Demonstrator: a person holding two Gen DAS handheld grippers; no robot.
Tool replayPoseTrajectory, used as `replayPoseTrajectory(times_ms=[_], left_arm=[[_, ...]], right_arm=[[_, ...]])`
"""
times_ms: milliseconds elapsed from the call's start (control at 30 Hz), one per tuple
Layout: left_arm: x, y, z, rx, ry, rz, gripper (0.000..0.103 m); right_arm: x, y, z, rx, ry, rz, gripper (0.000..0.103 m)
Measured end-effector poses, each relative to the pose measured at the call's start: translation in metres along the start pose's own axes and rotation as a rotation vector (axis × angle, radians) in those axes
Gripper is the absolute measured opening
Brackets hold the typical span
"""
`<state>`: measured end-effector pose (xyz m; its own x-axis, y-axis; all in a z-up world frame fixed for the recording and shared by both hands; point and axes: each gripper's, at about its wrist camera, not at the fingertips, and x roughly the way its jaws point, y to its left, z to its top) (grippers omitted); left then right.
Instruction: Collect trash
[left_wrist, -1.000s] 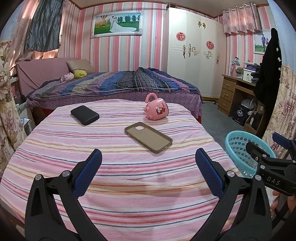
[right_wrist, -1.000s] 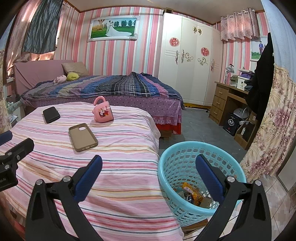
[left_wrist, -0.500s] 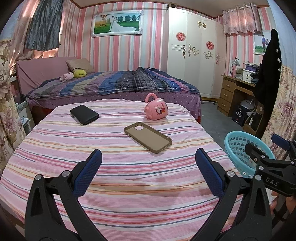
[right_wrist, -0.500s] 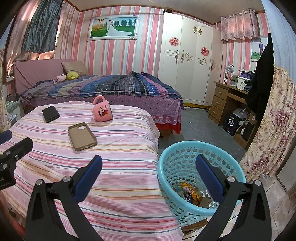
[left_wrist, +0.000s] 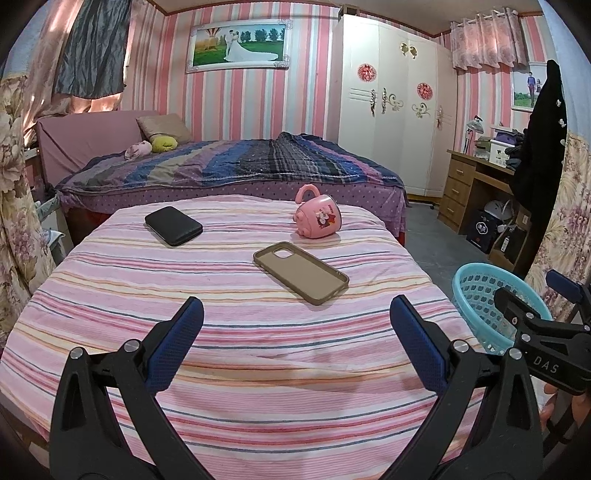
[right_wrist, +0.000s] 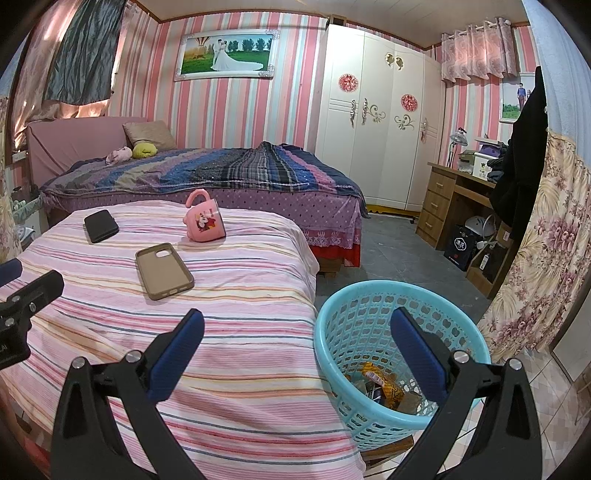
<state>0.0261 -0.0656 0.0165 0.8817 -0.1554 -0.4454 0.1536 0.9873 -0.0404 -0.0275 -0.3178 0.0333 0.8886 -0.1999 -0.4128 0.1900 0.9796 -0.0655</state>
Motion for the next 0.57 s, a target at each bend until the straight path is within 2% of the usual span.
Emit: replayPoseTrajectory(times_ms=[333,567], left_arm=[[0.0002,-0.0007,-0.0003,-0.002,0.000,0.001,0.098],[0.0045,0.0037,-0.0004,-0.031,0.032,-0.004,0.098]], right_arm=[[0.0000,-0.0007,0.0001,0.000,0.001,0.000,0.098],[0.0000,-0.0004,0.0002,-0.005,0.002,0.000,0.098]])
